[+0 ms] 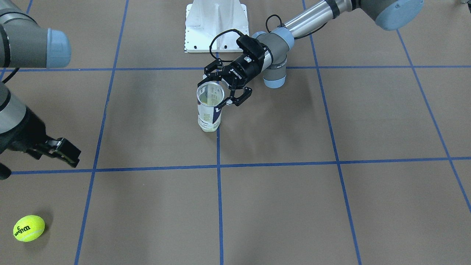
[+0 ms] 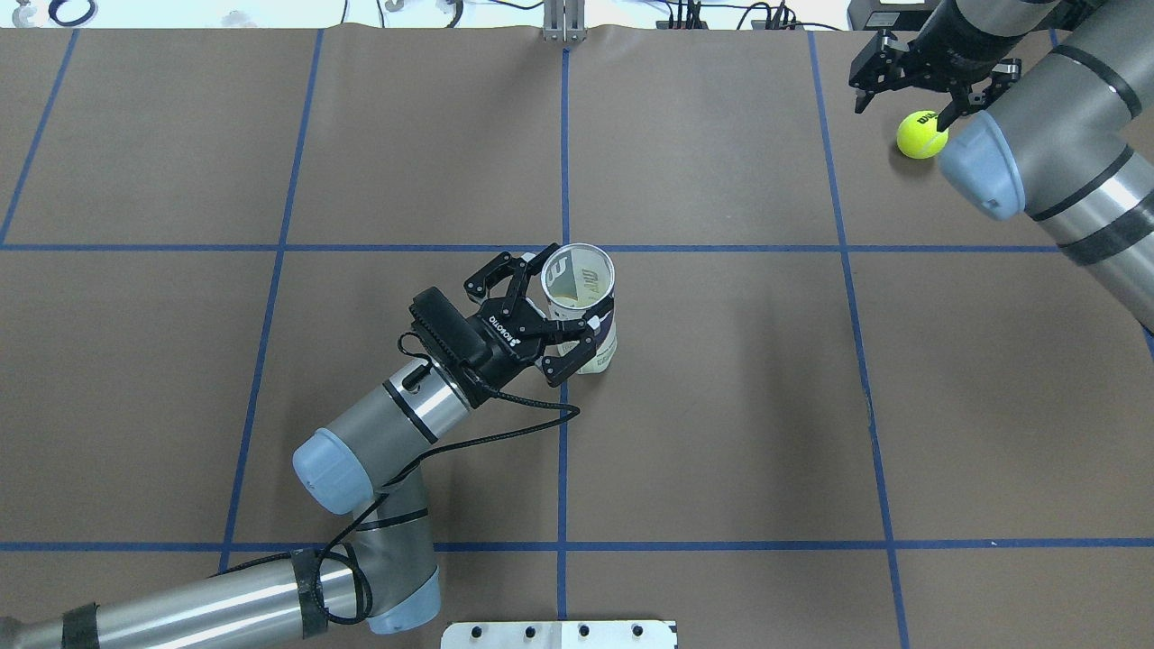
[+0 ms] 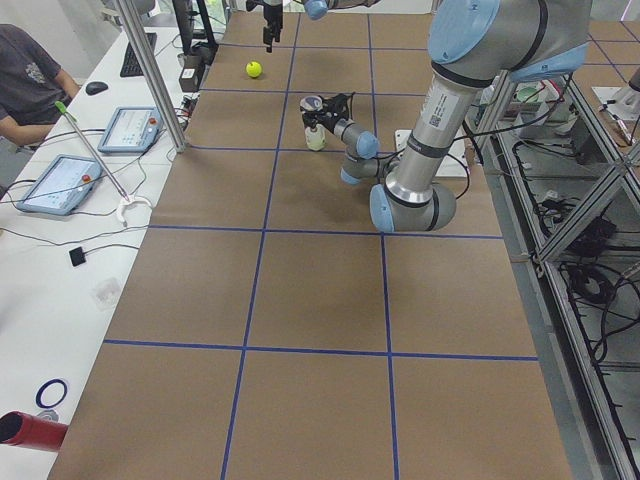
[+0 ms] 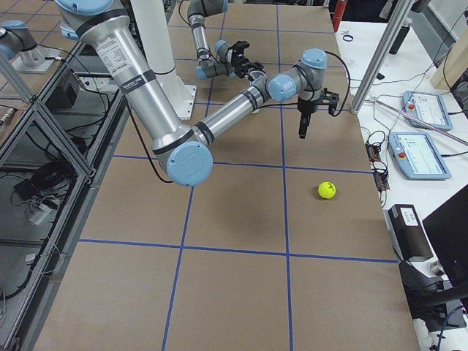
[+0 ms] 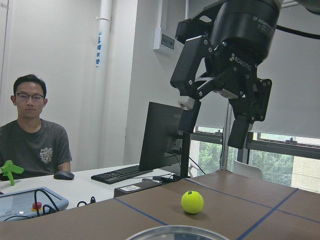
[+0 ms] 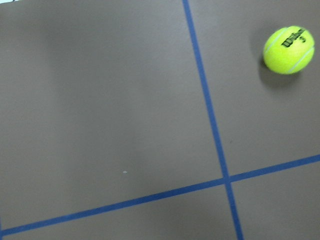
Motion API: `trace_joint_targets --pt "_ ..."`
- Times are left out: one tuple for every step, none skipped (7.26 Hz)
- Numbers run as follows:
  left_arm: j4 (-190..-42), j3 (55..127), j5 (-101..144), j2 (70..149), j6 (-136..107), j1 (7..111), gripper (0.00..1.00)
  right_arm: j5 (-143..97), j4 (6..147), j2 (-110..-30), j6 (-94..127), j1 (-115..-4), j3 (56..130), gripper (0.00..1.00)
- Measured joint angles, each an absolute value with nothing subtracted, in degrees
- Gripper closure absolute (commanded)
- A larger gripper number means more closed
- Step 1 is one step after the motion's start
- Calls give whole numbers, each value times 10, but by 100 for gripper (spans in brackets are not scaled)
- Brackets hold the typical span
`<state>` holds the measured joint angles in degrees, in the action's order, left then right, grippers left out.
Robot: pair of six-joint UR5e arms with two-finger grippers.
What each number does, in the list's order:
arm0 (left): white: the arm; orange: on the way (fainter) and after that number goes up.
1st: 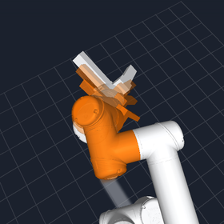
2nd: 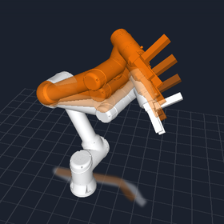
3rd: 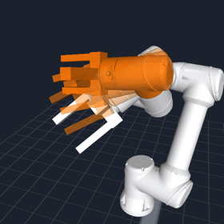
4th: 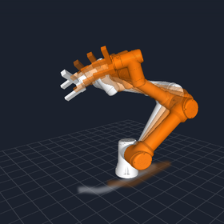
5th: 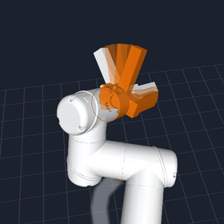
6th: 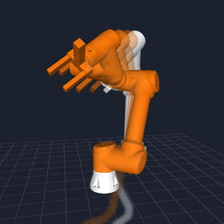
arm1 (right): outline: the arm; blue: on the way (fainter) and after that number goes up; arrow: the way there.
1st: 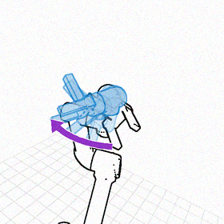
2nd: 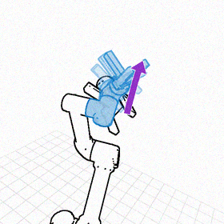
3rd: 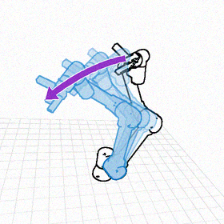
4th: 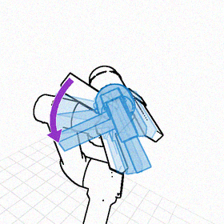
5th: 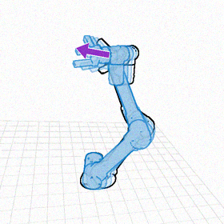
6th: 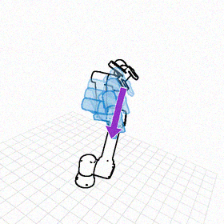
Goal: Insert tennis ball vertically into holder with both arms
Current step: 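Move the right gripper to the second tennis ball, printed 'Wilson 3', then grasp the 'Wilson 3' ball with the right gripper and lift it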
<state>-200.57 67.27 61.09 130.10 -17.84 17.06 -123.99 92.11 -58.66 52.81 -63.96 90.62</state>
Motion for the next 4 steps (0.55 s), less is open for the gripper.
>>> trace_joint_targets --pt "-2006 673 611 1301 -178 171 11 -1237 848 -589 512 -653 839 1" --pt "-2006 673 611 1301 -178 171 11 -1226 786 -590 495 -663 779 1" --pt "-2006 673 611 1301 -178 171 11 -1205 754 -590 480 -667 740 1" --pt "-2006 672 611 1301 -178 171 11 -1182 726 -590 470 -668 709 1"
